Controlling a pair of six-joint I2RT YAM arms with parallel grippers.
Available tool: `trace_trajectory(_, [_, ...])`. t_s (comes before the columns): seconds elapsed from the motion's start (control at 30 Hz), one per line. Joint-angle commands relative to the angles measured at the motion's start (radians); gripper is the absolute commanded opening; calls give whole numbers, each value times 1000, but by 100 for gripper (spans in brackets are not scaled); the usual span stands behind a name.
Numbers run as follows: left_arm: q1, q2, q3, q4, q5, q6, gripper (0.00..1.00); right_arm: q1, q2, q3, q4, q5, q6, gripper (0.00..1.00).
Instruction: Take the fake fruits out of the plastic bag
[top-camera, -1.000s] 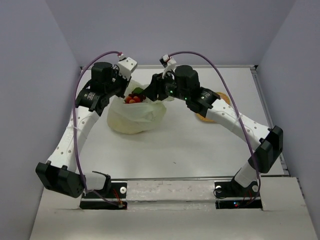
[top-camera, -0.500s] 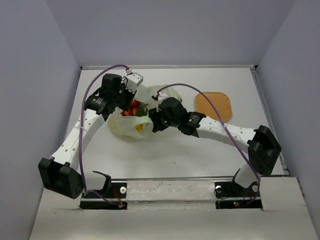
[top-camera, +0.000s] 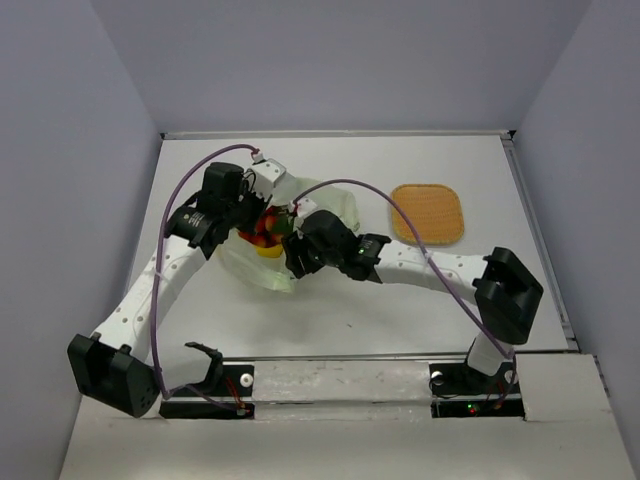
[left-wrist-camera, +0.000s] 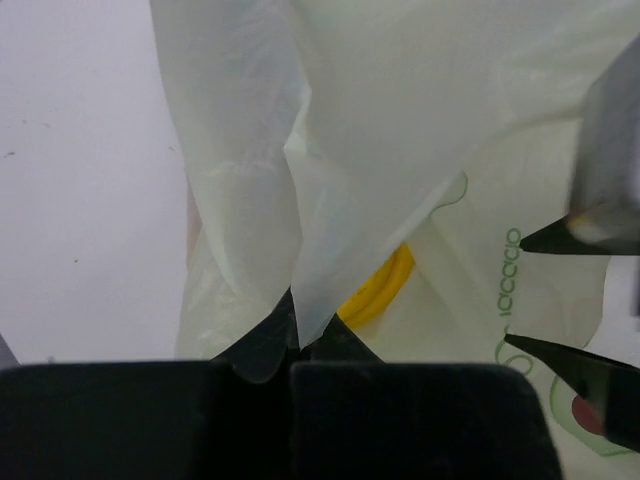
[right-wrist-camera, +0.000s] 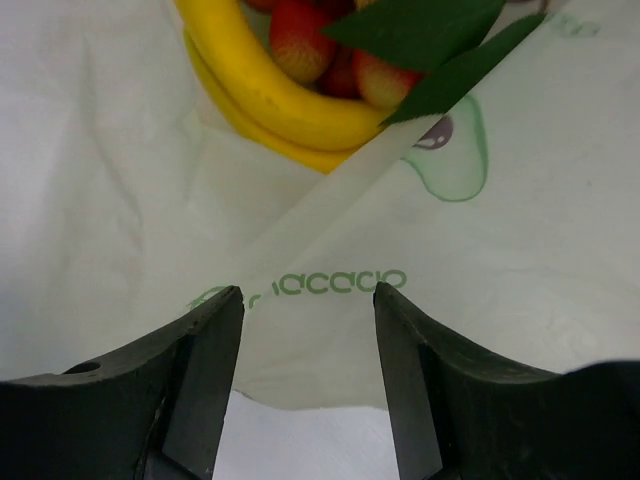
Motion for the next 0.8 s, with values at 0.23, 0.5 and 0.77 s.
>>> trace_trajectory(0.23, [-6,-41,-7,95,-85,-98,0,-4,-87,128,136,136,-8,69])
trace_trajectory(0.5, [-6,21,59,110,-87,-200,0,-48,105,247,136,90,87,67])
trace_trajectory(0.77, [-6,62,85,130,-111,-202,0,-117,270,388,85,183,165,92])
